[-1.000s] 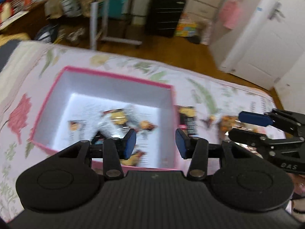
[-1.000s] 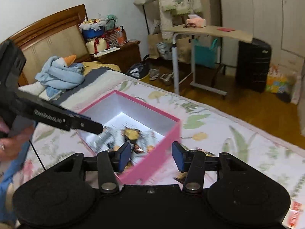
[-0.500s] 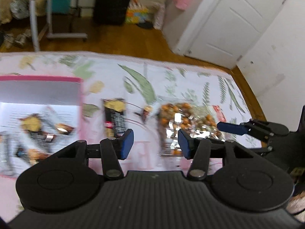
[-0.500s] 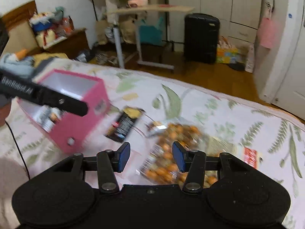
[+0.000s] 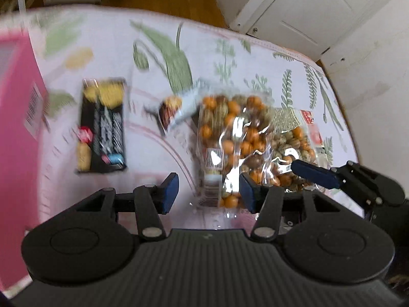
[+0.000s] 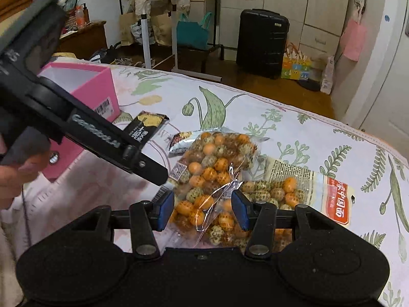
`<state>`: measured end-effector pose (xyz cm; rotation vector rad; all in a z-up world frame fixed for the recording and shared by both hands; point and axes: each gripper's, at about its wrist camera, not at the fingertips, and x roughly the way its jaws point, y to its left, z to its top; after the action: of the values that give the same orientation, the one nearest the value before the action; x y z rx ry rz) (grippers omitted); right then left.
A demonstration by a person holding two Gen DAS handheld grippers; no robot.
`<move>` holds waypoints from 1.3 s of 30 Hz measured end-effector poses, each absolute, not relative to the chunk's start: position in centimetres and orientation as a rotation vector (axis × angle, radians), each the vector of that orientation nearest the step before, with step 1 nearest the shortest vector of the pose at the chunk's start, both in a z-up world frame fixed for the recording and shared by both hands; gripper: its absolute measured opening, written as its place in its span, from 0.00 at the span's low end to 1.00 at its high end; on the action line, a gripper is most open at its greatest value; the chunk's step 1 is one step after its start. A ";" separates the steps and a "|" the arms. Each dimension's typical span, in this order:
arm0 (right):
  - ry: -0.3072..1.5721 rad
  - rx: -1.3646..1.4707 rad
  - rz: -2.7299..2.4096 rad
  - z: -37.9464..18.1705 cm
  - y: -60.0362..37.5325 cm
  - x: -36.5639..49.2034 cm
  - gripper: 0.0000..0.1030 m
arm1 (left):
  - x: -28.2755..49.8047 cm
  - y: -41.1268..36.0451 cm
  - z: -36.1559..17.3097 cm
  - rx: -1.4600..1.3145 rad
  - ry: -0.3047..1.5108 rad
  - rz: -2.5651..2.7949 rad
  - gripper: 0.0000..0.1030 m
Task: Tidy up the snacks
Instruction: 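Grasp a clear bag of coated nuts with the left tool while the right tool grasps another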
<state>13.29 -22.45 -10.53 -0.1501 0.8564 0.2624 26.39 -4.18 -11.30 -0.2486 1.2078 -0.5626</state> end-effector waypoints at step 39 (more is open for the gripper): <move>0.857 -0.238 0.311 -17.7 -15.4 12.6 0.96 | 23.0 -2.5 -16.1 -0.268 1.233 -0.577 0.45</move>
<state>12.55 -15.37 -17.66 -0.2384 0.8572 0.3107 23.01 -2.52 -16.14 -0.2678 1.2330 -0.5769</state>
